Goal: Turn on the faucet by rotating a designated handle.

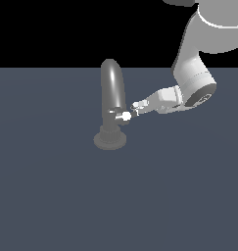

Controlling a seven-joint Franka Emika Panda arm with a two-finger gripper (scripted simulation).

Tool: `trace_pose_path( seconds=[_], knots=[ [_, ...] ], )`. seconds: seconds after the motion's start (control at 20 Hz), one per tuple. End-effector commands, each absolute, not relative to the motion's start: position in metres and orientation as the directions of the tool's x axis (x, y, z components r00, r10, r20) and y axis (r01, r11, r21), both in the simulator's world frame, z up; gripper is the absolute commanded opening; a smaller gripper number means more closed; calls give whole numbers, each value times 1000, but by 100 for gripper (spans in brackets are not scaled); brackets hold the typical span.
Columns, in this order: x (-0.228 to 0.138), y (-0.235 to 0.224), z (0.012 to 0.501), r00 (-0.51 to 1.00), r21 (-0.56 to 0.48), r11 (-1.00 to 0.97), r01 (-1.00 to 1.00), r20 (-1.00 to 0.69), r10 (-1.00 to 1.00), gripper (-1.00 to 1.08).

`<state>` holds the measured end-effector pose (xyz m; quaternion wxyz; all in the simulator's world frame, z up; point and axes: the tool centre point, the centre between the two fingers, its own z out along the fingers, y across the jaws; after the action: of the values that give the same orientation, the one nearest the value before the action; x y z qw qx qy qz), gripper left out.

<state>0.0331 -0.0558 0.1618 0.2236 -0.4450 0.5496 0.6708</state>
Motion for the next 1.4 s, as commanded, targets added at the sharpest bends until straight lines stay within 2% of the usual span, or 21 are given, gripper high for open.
trace_pose_path(
  seconds=[0.0,0.35,0.4,1.0,1.05,1.1,1.35],
  knots=[
    [26,-58,156,-504,538,-296,-789,-843,-189,-100],
    [10,-65,140,-504,538,-296,-789,-843,-189,-100],
    [20,-60,157,-477,513,-298,-805,-858,-190,-100],
    [4,-67,79,-504,538,-296,-789,-843,-189,-100],
    [4,-67,79,-504,538,-296,-789,-843,-189,-100],
    [22,-60,126,-438,476,-317,-820,-879,-187,-100],
    [25,-59,110,-450,487,-313,-815,-873,-187,-100]
  ],
)
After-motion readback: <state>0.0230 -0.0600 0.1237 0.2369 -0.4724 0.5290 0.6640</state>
